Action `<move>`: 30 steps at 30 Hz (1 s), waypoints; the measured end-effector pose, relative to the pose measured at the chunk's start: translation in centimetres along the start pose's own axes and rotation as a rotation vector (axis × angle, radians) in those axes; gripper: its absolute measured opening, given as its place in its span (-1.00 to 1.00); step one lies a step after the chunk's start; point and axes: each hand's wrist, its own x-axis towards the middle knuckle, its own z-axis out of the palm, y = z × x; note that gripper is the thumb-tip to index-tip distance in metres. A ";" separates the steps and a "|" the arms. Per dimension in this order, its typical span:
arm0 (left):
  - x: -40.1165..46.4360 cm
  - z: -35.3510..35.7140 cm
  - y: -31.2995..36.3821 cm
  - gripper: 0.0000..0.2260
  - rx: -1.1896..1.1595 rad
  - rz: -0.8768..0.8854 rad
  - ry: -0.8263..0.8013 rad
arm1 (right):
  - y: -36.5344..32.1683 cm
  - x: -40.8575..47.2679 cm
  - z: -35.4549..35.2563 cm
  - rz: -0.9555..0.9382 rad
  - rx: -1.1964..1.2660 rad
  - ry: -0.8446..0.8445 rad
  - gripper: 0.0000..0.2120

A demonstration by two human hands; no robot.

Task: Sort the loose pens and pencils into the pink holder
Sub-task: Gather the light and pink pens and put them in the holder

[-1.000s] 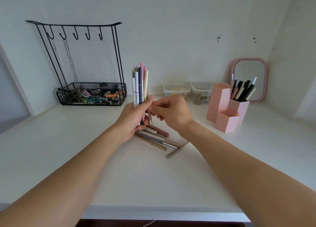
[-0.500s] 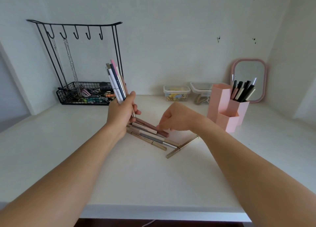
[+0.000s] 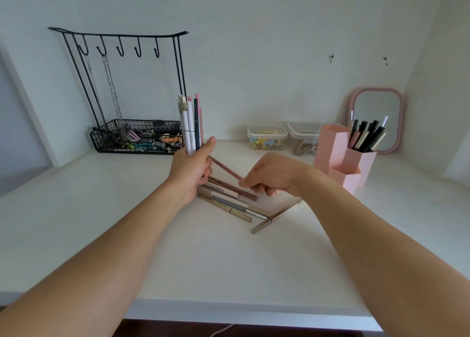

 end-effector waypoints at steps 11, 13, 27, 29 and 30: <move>-0.7 0.7 -0.2 -0.66 0.016 0.042 -0.181 | -0.9 0.2 1.8 -0.317 0.430 0.084 -0.81; -0.9 0.9 -0.2 -0.61 0.012 0.057 -0.188 | -1.1 0.1 2.5 -0.362 0.420 0.123 -0.87; -0.1 0.4 -0.4 -0.88 0.090 0.063 0.025 | -0.8 0.9 1.3 -0.231 0.254 0.350 -0.83; 0.1 0.2 -0.3 -0.90 0.063 0.043 0.055 | -0.3 0.7 0.2 -0.189 -0.010 0.327 -0.86; 0.1 0.1 -0.2 -0.89 0.041 0.032 0.066 | 0.0 0.5 -0.1 -0.163 -0.103 0.264 -0.85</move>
